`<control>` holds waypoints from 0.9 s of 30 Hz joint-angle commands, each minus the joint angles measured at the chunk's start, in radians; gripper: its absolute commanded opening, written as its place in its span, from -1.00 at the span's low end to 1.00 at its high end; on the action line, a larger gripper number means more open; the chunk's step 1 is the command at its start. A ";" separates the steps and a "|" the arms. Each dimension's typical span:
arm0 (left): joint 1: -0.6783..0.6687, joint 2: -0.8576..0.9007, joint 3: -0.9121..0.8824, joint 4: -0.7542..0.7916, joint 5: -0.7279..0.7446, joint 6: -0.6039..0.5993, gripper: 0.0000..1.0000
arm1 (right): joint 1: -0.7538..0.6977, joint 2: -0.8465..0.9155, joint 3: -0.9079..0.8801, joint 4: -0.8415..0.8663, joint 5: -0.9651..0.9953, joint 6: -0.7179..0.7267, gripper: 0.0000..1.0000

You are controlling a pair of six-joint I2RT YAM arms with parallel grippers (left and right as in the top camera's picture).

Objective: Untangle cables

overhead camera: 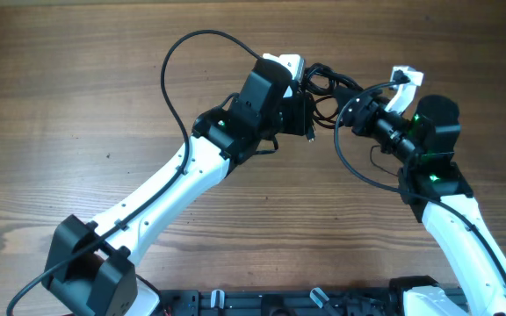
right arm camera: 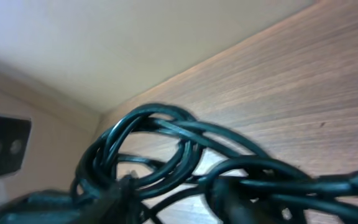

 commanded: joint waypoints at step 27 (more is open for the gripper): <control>-0.019 -0.029 0.023 0.018 0.107 0.009 -0.92 | 0.001 0.090 0.011 0.256 -0.048 0.236 0.03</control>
